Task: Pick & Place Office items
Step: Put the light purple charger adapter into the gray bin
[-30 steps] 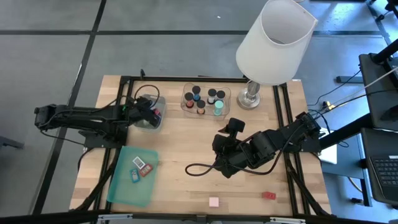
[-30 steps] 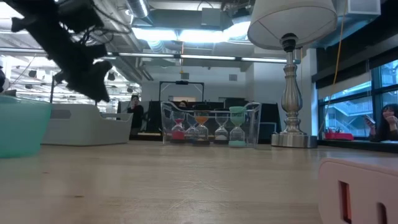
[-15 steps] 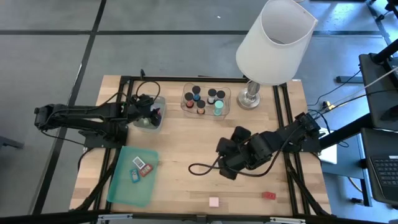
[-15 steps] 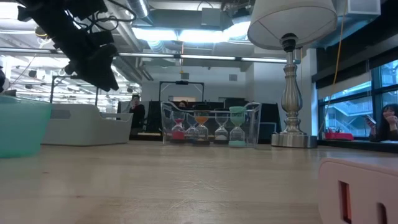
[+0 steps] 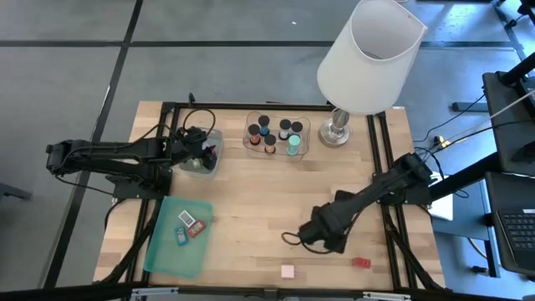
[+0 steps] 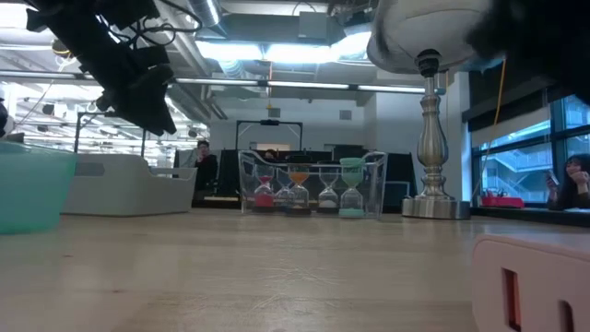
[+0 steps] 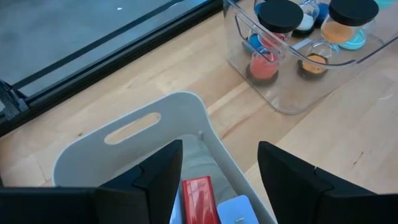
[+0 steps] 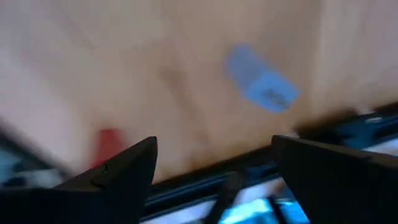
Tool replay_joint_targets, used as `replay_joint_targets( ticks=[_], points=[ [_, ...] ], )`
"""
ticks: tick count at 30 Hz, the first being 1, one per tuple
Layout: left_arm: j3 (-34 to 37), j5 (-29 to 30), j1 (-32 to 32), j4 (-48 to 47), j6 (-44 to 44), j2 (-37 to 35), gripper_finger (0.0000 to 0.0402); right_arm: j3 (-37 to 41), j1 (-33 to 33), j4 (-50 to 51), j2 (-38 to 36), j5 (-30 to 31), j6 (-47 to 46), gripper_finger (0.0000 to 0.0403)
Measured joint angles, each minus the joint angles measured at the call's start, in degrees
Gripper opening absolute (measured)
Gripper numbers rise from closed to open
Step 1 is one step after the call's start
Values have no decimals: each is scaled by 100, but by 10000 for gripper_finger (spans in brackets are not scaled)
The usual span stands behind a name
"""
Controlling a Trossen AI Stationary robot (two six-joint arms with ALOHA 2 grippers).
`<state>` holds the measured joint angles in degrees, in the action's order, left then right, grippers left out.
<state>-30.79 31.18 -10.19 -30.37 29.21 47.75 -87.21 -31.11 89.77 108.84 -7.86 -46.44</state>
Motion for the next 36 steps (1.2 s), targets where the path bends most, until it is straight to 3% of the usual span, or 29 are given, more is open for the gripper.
replay_joint_targets(
  ticks=[7, 11, 22, 28, 36],
  points=[
    [0, -150, 1, 2, 99, 0, 203, 1202, -2, -204, -2, 960, 1601, 317],
    [0, -234, 1, 3, 151, 0, 205, 1647, 1, -566, -2, 1049, 2490, 317],
    [-2, -232, 0, 24, 152, 0, 205, 2196, -2, -1863, -2, 1192, 3065, 308],
    [-2, -234, 1, 25, 151, 0, 202, 2200, -2, -1848, -2, 1117, 3087, 254],
    [-2, -234, 1, 26, 152, 2, 200, 2200, -2, -1824, -8, 839, 3072, 126]
  ],
)
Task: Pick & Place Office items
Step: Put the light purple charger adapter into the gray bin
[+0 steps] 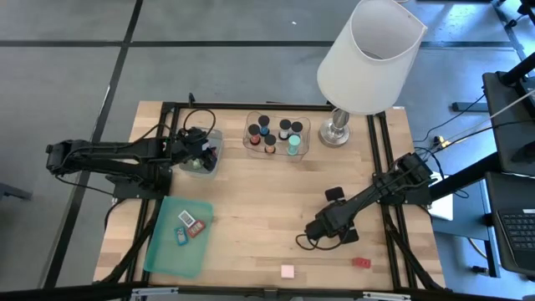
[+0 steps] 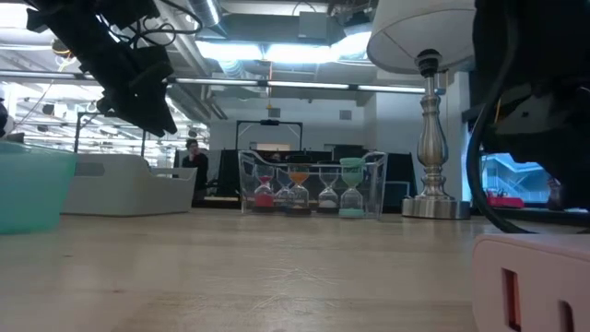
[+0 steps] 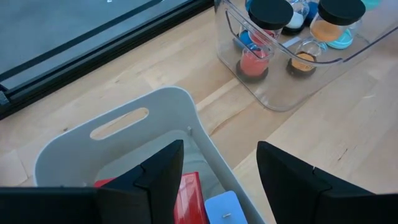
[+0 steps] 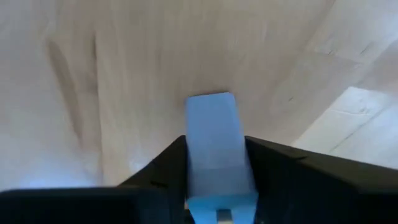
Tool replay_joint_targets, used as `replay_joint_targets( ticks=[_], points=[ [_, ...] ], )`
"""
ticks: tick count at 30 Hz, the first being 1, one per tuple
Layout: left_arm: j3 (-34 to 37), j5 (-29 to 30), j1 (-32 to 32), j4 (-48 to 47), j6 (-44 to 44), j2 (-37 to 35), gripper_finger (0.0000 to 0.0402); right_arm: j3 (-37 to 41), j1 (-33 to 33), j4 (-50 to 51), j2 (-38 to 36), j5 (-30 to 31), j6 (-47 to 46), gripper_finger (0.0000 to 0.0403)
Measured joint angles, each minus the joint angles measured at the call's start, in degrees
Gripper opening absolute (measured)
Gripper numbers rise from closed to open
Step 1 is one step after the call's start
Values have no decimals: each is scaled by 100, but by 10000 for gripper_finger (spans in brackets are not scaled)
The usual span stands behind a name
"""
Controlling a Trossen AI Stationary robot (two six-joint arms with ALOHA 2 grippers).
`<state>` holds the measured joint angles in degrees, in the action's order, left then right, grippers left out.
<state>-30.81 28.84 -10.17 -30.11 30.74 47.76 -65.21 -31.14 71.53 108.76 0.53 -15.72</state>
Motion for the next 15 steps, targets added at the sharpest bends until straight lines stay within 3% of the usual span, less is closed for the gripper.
replay_joint_targets(
  ticks=[9, 15],
  points=[
    [0, -2, -1, 2, -2, 0, 200, -396, 95, 277, -1, 108, -723, 121],
    [0, -179, -2, 220, -2, 0, 200, -1471, 190, 325, -1, 1477, -684, 126]
  ],
)
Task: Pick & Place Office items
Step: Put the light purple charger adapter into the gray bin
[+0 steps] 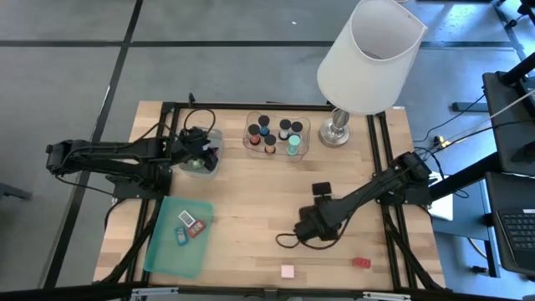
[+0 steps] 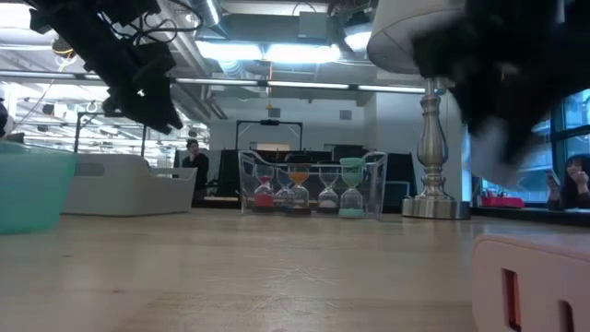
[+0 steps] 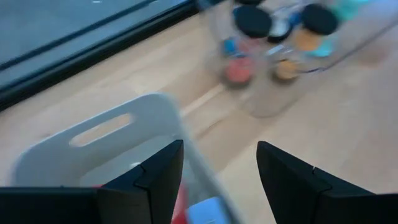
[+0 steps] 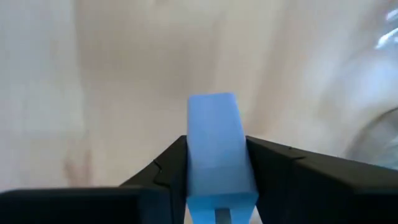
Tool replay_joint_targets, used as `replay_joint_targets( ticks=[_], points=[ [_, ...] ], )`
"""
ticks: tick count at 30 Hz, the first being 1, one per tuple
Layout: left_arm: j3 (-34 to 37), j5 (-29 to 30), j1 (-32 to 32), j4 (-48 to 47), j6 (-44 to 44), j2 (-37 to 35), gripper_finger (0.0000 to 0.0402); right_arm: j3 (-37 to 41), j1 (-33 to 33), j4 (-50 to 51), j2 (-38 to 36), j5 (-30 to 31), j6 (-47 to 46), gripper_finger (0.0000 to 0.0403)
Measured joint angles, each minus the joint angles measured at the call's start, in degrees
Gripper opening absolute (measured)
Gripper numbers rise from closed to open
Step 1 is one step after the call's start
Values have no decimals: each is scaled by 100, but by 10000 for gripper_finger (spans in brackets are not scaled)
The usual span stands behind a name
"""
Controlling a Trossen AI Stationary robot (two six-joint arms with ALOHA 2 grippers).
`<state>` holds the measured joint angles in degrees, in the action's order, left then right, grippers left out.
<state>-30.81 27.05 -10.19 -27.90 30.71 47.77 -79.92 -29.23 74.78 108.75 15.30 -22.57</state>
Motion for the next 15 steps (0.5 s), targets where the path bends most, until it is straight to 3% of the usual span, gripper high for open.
replay_joint_targets(
  ticks=[5, 8, 12, 15],
  points=[
    [0, -941, 32, 773, -609, 0, 200, -988, 143, -20, 0, 1400, 205, 132],
    [0, -1650, 222, 1389, -1556, 0, 200, -1536, 260, -121, 0, 2089, 218, 128],
    [0, -2341, 688, 2063, -3293, 0, 200, -2117, 418, -528, 0, 2628, 217, 130],
    [0, -2485, 1088, 2473, -4268, 0, 200, -2413, 545, -934, 0, 2790, 223, 132]
  ],
)
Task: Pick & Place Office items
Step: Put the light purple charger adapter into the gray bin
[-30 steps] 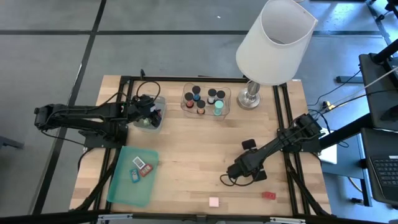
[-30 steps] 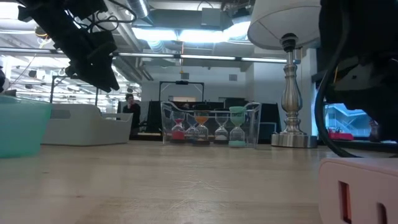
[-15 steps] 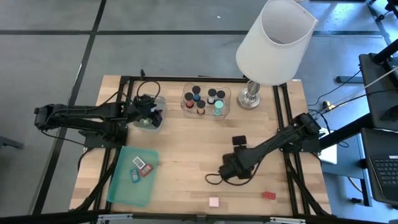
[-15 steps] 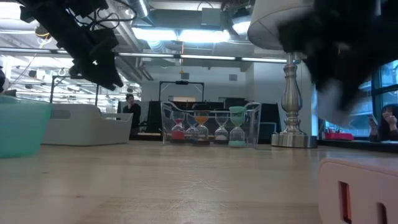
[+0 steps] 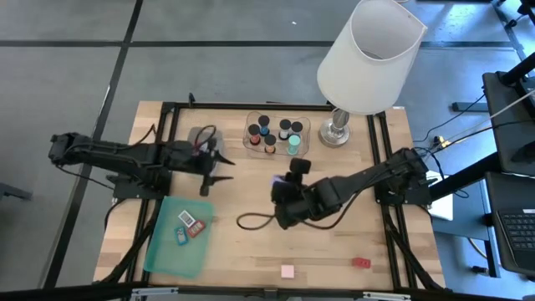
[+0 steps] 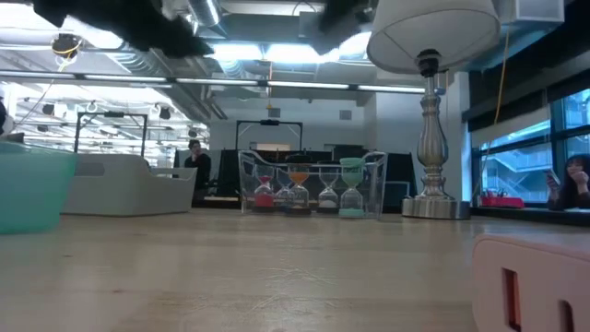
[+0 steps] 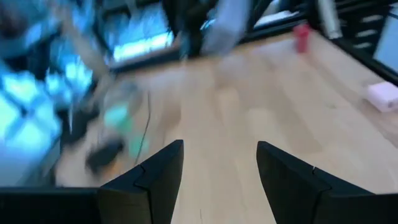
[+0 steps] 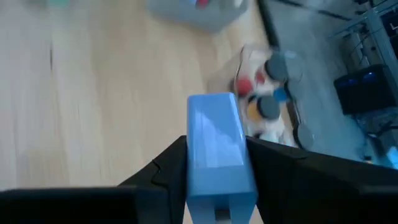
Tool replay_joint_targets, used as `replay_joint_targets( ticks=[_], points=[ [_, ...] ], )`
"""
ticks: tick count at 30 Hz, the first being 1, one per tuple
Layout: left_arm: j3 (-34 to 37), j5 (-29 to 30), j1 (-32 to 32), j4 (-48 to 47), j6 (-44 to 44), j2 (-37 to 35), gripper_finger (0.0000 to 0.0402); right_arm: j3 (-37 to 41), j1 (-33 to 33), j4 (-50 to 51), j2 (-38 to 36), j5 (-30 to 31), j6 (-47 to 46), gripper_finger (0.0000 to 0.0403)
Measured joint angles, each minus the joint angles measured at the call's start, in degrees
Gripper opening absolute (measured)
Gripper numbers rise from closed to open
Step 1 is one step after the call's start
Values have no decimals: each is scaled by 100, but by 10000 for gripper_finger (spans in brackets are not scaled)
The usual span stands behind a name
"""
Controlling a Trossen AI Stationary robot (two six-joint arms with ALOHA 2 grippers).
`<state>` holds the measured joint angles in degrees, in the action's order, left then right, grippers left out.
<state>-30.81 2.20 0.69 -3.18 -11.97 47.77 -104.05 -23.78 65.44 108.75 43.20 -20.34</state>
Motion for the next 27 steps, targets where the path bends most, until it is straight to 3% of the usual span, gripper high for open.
replay_joint_targets(
  ticks=[3, 10, 19, 27],
  points=[
    [0, 119, 323, 392, -656, 0, 200, -150, 108, -473, 0, 81, 125, 132],
    [0, 398, 774, 1087, -1172, 2, 216, -153, 257, -1825, 0, -135, 1209, 134],
    [0, 808, 944, 1740, -1421, 2, 269, -153, 463, -3535, 0, -585, 2464, 134],
    [0, 807, 983, 2227, -1415, 2, 268, -153, 578, -4336, 0, -1055, 3117, 134]
  ],
)
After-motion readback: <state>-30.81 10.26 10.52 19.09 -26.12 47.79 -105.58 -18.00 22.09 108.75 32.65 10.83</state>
